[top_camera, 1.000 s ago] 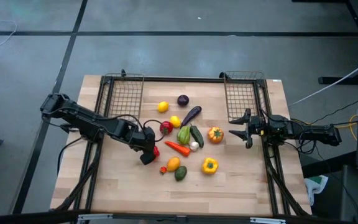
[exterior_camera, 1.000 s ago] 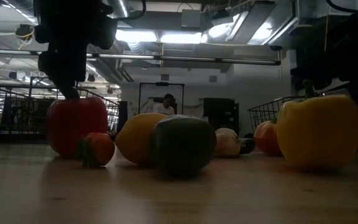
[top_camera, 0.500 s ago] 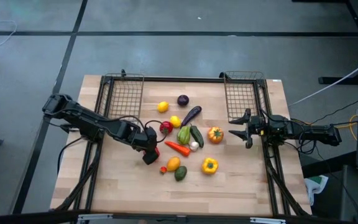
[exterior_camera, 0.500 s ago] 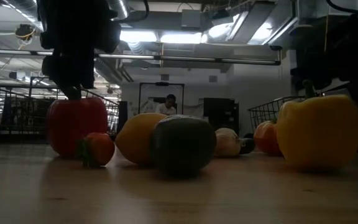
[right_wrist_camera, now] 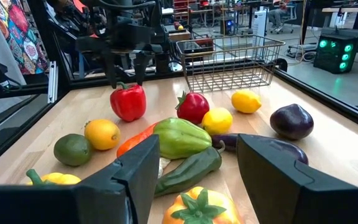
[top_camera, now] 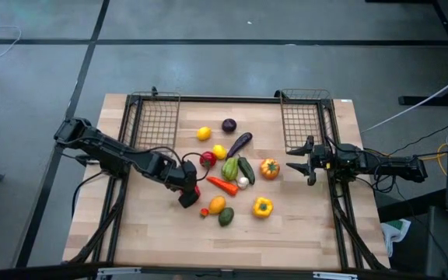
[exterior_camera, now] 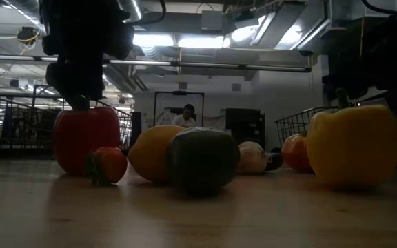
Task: Sort produce into baskets
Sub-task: Put the red bell pepper into the left gold wire basket
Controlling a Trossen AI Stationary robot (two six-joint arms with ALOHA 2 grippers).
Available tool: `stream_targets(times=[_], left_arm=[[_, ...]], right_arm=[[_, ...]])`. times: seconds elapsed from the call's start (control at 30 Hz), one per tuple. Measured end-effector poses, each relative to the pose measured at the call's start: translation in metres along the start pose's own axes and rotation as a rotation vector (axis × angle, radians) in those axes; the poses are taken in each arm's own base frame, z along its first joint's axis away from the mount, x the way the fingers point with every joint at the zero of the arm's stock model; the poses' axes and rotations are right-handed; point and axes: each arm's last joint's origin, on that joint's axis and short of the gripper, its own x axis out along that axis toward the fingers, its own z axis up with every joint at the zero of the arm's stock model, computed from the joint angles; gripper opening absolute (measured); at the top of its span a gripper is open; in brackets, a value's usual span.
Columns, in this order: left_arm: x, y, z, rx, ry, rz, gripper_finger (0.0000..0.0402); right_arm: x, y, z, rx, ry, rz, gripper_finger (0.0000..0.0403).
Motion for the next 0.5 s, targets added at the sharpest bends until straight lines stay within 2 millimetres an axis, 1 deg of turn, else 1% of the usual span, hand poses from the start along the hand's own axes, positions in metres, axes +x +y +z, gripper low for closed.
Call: stream_targets(times=[0.37,0.5], left_arm=[[-0.0004,-0.0034,-0.0052,-0.022,0.006,-0.005,0.0306],[0.0046,-0.0035,-0.0056,-0.02,0.017,0.013,0.0306]], right_arm=[[0.0,0.0,0.0001,0.0,0.0,0.001,0.0214],[0.0,0.0001,0.0,0.0,0.0,0.002,0.0214]])
